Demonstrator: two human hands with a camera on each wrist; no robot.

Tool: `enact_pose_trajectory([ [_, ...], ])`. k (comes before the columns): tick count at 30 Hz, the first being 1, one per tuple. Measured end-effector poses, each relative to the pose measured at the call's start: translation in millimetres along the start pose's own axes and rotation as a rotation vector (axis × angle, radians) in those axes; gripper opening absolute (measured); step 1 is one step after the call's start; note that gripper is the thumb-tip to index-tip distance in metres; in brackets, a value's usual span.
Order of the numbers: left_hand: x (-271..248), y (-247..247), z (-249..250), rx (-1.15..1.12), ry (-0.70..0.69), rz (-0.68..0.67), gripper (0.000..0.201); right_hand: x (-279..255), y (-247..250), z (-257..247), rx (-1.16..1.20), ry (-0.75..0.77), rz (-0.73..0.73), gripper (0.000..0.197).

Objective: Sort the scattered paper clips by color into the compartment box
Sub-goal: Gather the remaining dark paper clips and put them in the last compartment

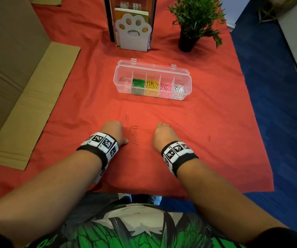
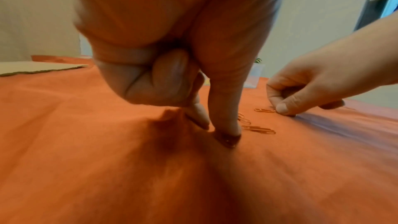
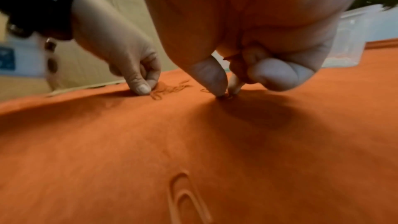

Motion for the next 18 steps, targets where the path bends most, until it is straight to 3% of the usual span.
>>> enact_pose_trajectory([
  [6, -3.5, -4.0, 5.6, 0.041, -0.039, -0.058, 0.034, 2.5, -8.5, 5.0, 0.077, -0.046, -0.129, 0.037],
  [9, -4.7, -4.6, 8.1, -0.086, -0.022, -0.108, 0.023, 3.8, -7.0, 4.4, 0.32, -0.093, -0.185, 0.01],
  [11, -6.4, -6.4, 8.7, -0.39, 0.071, -0.171, 0.022, 2.3, -7.9, 9.0, 0.804, -0.293, -0.227, 0.021],
  [14, -17.7, -12.8, 20.0, -1.153, 0.299, -0.39, 0.022, -2.4, -2.2, 8.9, 1.528, -0.5, -0.244, 0.027],
  [16, -25.7, -2.7, 35.7, -1.552, 0.339, -0.56, 0.007, -3.4, 8.6, 7.0, 1.774, -0.492, -0.24, 0.028],
  [18, -26.6, 11.0, 43.1, -1.727, 0.291, -0.62, 0.01, -2.4, 13.7, 8.6, 1.884, -0.481, -0.235, 0.024],
])
Point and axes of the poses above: each hand's wrist, its own x-axis towards the middle knuckle, its own y-axis out of the back of the hand, z = x × y, the point moved 9 cm from there along x, towards the middle knuckle, and after that the axes turned 11 degrees about z, right-handed, at the moved point
